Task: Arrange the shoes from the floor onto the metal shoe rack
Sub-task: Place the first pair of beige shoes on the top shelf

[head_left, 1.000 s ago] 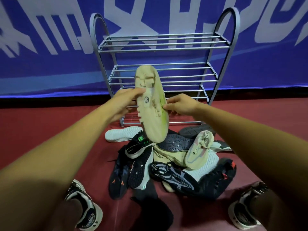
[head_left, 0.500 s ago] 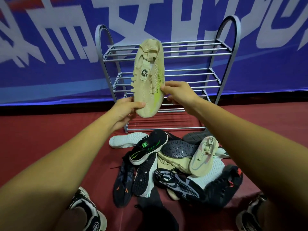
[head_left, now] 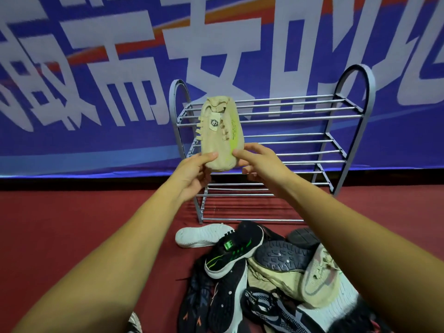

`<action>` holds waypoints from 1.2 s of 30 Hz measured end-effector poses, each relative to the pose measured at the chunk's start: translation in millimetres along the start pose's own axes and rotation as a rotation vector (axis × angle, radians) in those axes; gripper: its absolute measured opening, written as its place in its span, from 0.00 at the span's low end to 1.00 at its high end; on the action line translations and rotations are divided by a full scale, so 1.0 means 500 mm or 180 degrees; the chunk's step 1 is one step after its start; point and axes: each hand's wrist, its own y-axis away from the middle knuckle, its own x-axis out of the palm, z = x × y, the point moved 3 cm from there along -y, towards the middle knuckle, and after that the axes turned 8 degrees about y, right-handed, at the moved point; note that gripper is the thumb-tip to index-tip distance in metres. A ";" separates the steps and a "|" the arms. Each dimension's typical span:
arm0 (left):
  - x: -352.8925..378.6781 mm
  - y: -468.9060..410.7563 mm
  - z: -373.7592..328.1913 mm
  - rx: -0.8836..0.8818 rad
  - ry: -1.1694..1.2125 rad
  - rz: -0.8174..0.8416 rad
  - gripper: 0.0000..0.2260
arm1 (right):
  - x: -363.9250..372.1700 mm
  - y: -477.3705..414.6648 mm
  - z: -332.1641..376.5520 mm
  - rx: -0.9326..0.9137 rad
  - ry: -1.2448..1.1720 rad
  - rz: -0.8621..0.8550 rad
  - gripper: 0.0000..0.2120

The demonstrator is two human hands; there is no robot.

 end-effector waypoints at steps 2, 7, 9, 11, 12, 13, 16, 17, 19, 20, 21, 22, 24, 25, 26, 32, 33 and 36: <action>-0.003 -0.013 -0.015 0.0016 0.0064 -0.0062 0.09 | 0.010 -0.016 0.013 -0.0015 -0.0338 0.0031 0.15; -0.012 -0.050 -0.047 0.0001 0.0486 0.0048 0.11 | 0.033 -0.075 0.024 -0.0116 -0.0814 0.0078 0.09; -0.014 -0.065 -0.051 -0.0030 0.0644 0.0057 0.14 | 0.042 -0.100 0.017 -0.0136 -0.1030 0.0036 0.09; -0.013 -0.079 -0.047 -0.0062 0.0810 0.0077 0.07 | 0.051 -0.124 0.004 -0.0133 -0.1145 0.0006 0.10; -0.013 -0.088 -0.044 -0.0064 0.0900 0.0070 0.05 | 0.055 -0.136 -0.003 -0.0124 -0.1159 -0.0008 0.10; -0.015 -0.098 -0.040 -0.0042 0.0969 0.0045 0.04 | 0.058 -0.148 -0.007 -0.0118 -0.1165 -0.0024 0.11; -0.022 -0.134 -0.027 0.0016 0.1247 0.0018 0.05 | 0.066 -0.182 -0.007 -0.0159 -0.1242 -0.0063 0.15; -0.023 -0.144 -0.025 0.0048 0.1320 0.0005 0.05 | 0.070 -0.193 -0.005 -0.0173 -0.1243 -0.0060 0.15; -0.029 -0.165 -0.027 0.0114 0.1358 -0.0059 0.05 | 0.078 -0.211 -0.003 -0.0177 -0.1138 -0.0074 0.16; -0.032 -0.175 -0.031 0.0148 0.1353 -0.0091 0.04 | 0.083 -0.221 -0.001 -0.0170 -0.1052 -0.0080 0.16; -0.033 -0.183 -0.036 0.0184 0.1378 -0.0111 0.04 | 0.087 -0.230 0.002 -0.0152 -0.0997 -0.0086 0.16; -0.032 -0.192 -0.043 0.0223 0.1430 -0.0107 0.04 | 0.091 -0.240 0.008 -0.0123 -0.1007 -0.0108 0.15; -0.023 -0.211 -0.058 0.0318 0.1602 -0.0041 0.05 | 0.096 -0.260 0.027 -0.0060 -0.1162 -0.0160 0.15; -0.017 -0.218 -0.064 0.0363 0.1707 -0.0028 0.05 | 0.099 -0.271 0.039 -0.0014 -0.1228 -0.0167 0.14; -0.013 -0.225 -0.069 0.0393 0.1809 -0.0047 0.05 | 0.103 -0.281 0.048 0.0054 -0.1263 -0.0174 0.14; -0.039 -0.260 -0.076 0.0485 0.1945 -0.0241 0.06 | 0.127 -0.339 0.064 0.0279 -0.0996 -0.0249 0.14; -0.047 -0.266 -0.075 0.0496 0.1892 -0.0291 0.08 | 0.133 -0.346 0.065 0.0295 -0.0927 -0.0292 0.13; -0.065 -0.278 -0.079 0.0521 0.1752 -0.0460 0.11 | 0.144 -0.358 0.063 0.0363 -0.0724 -0.0500 0.09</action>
